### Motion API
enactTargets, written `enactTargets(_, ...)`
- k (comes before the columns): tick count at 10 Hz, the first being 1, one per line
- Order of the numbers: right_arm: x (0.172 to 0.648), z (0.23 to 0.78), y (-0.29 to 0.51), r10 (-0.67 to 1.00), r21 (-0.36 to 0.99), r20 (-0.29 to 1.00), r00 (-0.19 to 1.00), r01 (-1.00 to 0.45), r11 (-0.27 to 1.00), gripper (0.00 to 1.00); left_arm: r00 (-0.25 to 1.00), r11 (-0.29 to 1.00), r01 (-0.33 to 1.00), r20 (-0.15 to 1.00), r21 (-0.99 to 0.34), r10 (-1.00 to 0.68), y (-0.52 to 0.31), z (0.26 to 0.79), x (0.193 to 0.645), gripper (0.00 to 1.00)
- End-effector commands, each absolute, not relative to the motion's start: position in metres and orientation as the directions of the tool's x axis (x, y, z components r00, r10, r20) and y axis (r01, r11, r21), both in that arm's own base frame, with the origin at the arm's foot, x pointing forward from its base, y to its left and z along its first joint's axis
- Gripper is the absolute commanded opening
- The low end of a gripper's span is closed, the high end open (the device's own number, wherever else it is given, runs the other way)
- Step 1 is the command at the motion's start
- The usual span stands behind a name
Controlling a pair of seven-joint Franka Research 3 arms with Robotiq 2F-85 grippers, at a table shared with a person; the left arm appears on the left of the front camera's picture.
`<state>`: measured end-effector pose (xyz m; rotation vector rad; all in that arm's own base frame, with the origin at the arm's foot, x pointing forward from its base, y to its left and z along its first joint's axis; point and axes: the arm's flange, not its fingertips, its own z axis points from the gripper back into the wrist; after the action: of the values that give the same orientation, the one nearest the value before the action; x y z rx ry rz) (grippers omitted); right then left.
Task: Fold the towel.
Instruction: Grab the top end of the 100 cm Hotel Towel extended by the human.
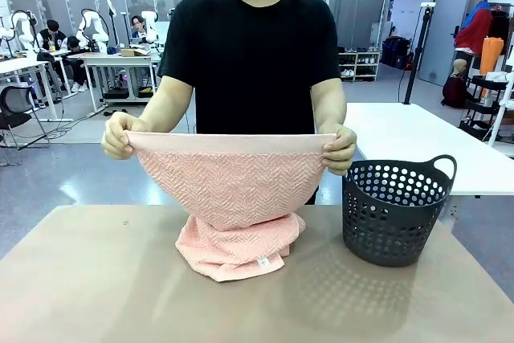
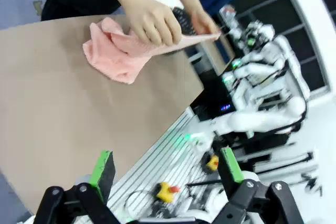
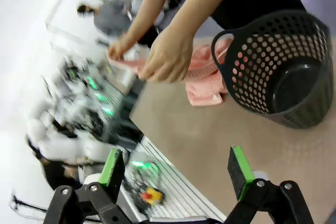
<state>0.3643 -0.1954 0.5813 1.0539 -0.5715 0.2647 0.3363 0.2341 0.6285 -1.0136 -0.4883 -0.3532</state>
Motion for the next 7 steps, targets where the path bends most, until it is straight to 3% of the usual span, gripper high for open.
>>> enactTargets(1, 0.367, 0.61, -0.174, 0.12, 0.579, 0.684, 0.72, -0.635, 0.511, 1.0, 0.718, 0.564, 0.662, 0.634, -0.494, -0.288, 0.221, 0.665, 0.341, 1.0)
enactTargets(3, 0.362, 0.655, -0.128, 0.342, 0.395, 0.749, 0.568, -0.796, 0.459, 1.0, 0.548, 0.503, 0.82, 0.628, -0.272, -0.552, 0.173, 0.708, 0.337, 1.0)
enactTargets(7, 0.324, 0.723, -0.031, 0.626, 0.082, 0.74, 0.248, -0.956, 0.282, 1.0, 0.256, 0.301, 0.953, 0.477, 0.02, -0.841, 0.061, 0.741, 0.311, 1.0)
